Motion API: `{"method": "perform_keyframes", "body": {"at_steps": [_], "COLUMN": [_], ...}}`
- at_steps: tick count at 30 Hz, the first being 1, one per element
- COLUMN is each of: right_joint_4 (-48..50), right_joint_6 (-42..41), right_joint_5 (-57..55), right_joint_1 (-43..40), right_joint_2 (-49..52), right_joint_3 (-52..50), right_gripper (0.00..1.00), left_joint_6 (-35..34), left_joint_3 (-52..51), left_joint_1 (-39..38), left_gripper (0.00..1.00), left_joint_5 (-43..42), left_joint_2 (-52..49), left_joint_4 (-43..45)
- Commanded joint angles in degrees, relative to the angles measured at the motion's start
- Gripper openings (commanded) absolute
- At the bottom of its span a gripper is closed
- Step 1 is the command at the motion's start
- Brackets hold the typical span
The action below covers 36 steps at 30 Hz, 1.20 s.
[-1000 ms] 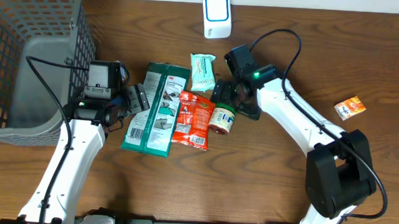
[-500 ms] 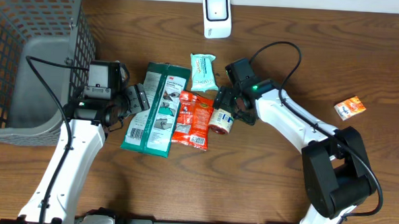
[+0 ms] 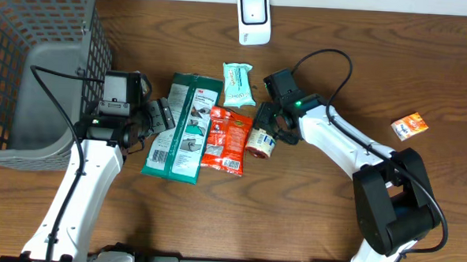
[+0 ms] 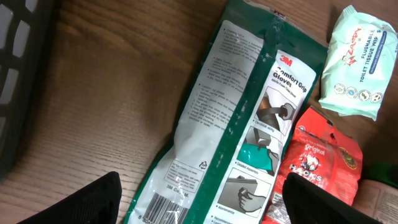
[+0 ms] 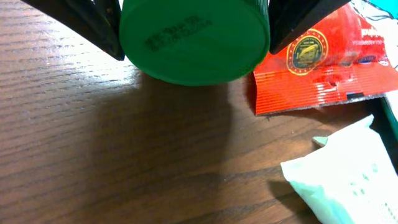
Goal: Scan the item barcode
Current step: 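Lower the right gripper and close it around the jar lid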
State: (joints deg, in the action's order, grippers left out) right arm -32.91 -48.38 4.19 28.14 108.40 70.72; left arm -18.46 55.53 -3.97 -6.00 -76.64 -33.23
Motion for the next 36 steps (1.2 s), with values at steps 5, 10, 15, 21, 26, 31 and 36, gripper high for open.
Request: {"method": "perform_keyframes", "body": {"at_steps": [5, 10, 15, 21, 26, 31, 36], "right_joint_4": [-0.1, 0.0, 0.0, -1.0, -3.4, -6.6, -6.6], "right_joint_6": [7.4, 8.8, 11.5, 18.2, 20.9, 22.7, 23.4], "right_joint_5": [-0.9, -0.9, -0.9, -0.9, -0.9, -4.0, -5.3], "right_joint_1": [0.7, 0.6, 0.0, 0.0, 0.1, 0.3, 0.6], "right_joint_2": [0.5, 0.2, -2.8, -9.0, -10.6, -10.6, -10.6], "right_joint_3": [-0.4, -0.2, -0.2, -0.2, -0.2, -0.3, -0.3], "right_gripper": [0.65, 0.58, 0.57, 0.5, 0.49, 0.54, 0.55], "left_joint_6": [-0.7, -0.7, -0.7, -0.7, -0.7, -0.7, -0.7], "left_joint_3": [1.0, 1.0, 1.0, 1.0, 1.0, 1.0, 1.0], "left_joint_1": [0.0, 0.0, 0.0, 0.0, 0.0, 0.0, 0.0], "left_gripper": [0.83, 0.83, 0.83, 0.83, 0.83, 0.83, 0.83], "left_joint_5": [0.7, 0.7, 0.7, 0.7, 0.7, 0.7, 0.7], "left_joint_2": [0.0, 0.0, 0.0, 0.0, 0.0, 0.0, 0.0], "left_joint_4": [-0.2, -0.2, -0.2, -0.2, -0.2, -0.2, -0.2]}}
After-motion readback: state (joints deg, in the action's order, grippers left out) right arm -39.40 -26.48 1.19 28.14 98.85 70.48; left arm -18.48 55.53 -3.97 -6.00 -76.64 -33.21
